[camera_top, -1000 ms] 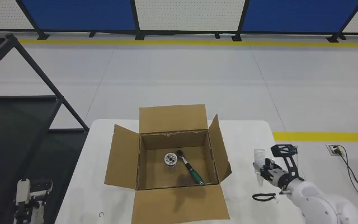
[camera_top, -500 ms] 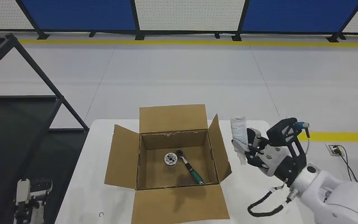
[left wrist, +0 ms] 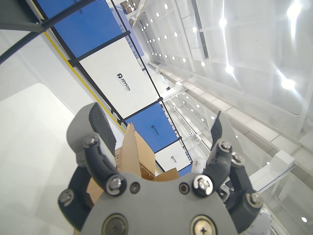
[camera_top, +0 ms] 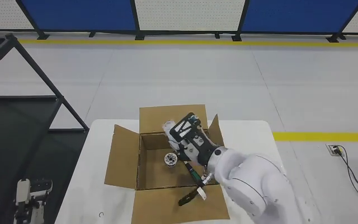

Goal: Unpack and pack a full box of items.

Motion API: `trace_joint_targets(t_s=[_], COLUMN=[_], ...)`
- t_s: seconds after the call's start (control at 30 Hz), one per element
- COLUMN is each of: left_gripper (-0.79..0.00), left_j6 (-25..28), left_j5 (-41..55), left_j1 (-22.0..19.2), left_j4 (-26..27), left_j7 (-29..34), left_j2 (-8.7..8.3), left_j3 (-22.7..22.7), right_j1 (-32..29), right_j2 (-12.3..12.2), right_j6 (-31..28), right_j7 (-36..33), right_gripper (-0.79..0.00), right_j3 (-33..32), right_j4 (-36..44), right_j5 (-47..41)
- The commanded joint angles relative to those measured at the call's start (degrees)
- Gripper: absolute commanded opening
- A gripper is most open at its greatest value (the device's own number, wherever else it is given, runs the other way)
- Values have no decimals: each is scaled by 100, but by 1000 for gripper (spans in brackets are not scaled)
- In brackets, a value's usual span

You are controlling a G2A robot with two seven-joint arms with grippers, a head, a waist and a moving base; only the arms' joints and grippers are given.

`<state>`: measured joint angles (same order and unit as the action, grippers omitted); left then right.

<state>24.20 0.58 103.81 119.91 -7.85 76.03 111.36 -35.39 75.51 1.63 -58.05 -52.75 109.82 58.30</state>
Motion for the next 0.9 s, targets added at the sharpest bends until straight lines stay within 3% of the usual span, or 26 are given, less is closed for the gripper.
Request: trace_joint_targets(t_s=[0.0,0.3,0.63,0.87], left_gripper=[0,0,0,0], left_j6=[0,0,0,0], left_j5=[0,0,0,0], left_j1=[0,0,0,0], left_j4=[0,0,0,0], left_j7=[0,0,0,0], left_j2=[0,0,0,0], left_j3=[0,0,0,0], right_j1=[263,1189,1122,1269], right_j2=[108,641,637,850], right_j6=[170,300,282,-318], right_j7=[68,-302,-210,-181], right_gripper=[-785,-785,-785,-785], right_j3=[440,1565,1571,2124], right_j4=[-515,-2688,-2718,-3488], right_j5=[28,-598,-537,-170])
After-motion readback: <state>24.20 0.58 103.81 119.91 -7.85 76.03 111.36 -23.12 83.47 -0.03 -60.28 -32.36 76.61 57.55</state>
